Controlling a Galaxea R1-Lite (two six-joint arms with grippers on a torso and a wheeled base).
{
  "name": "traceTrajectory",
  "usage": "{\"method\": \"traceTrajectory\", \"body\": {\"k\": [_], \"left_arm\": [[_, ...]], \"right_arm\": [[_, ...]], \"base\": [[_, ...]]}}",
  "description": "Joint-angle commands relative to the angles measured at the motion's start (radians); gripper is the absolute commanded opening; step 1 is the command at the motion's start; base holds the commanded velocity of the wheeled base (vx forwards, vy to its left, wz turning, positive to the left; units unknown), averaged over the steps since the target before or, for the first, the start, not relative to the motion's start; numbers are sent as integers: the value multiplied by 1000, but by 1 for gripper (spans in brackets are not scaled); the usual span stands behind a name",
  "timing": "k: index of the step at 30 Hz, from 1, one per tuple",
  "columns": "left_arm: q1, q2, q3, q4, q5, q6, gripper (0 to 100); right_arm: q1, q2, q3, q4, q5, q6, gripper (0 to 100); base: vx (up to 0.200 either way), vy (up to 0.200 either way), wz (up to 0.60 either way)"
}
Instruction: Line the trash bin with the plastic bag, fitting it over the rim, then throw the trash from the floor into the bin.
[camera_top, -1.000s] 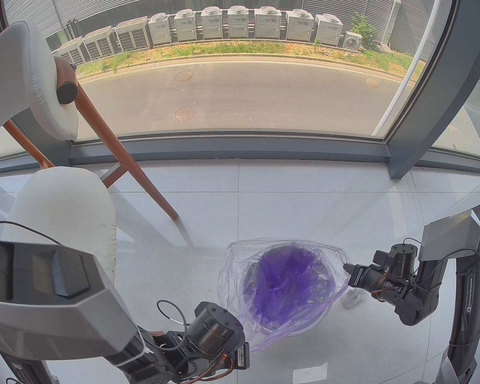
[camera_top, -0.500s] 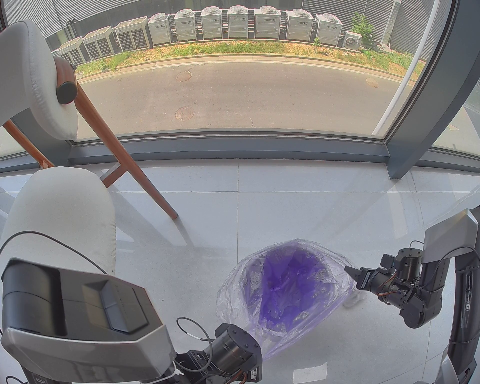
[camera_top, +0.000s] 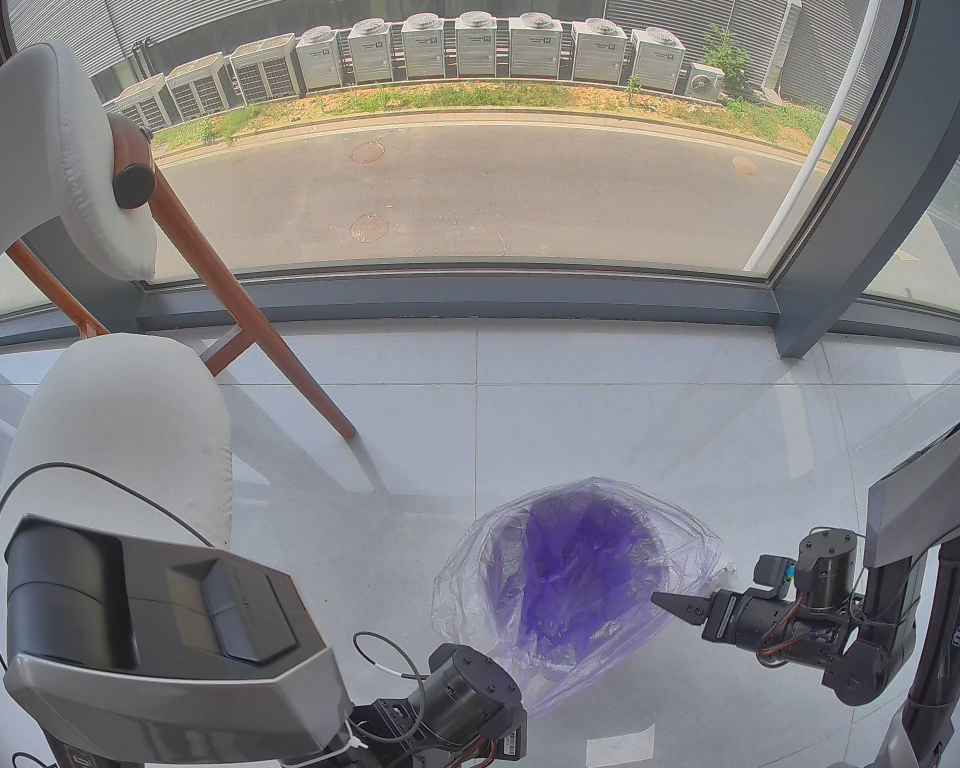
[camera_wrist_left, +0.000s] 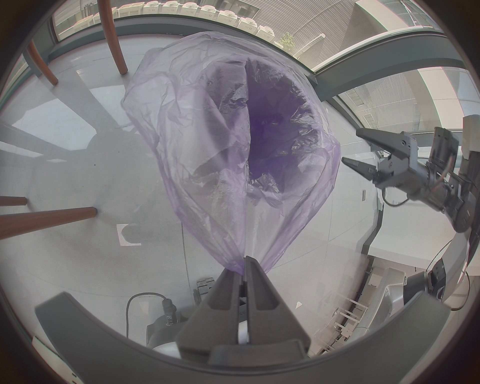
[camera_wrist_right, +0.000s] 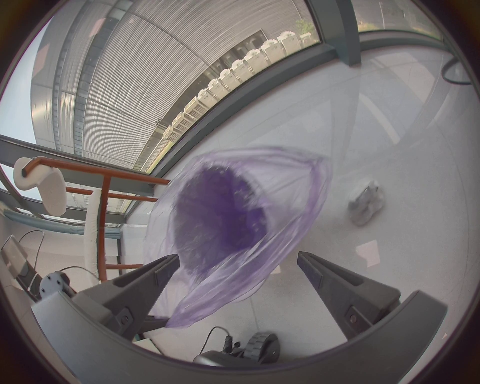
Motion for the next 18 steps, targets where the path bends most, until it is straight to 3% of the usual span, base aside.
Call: {"method": "traceTrajectory", "body": {"k": [1, 9, 18], "left_arm": [[-4, 0, 1, -11, 1, 0, 0], [-2, -2, 1, -11, 2, 0, 0], [-10, -2, 3, -11, 15, -1, 0]], "right_arm": [[100, -25, 31, -7, -16, 49, 100], [195, 44, 11, -8, -59, 82, 100], [207, 105, -21, -10, -61, 85, 100]], "base": [[0, 0, 0], [0, 0, 0], [0, 0, 0]]}}
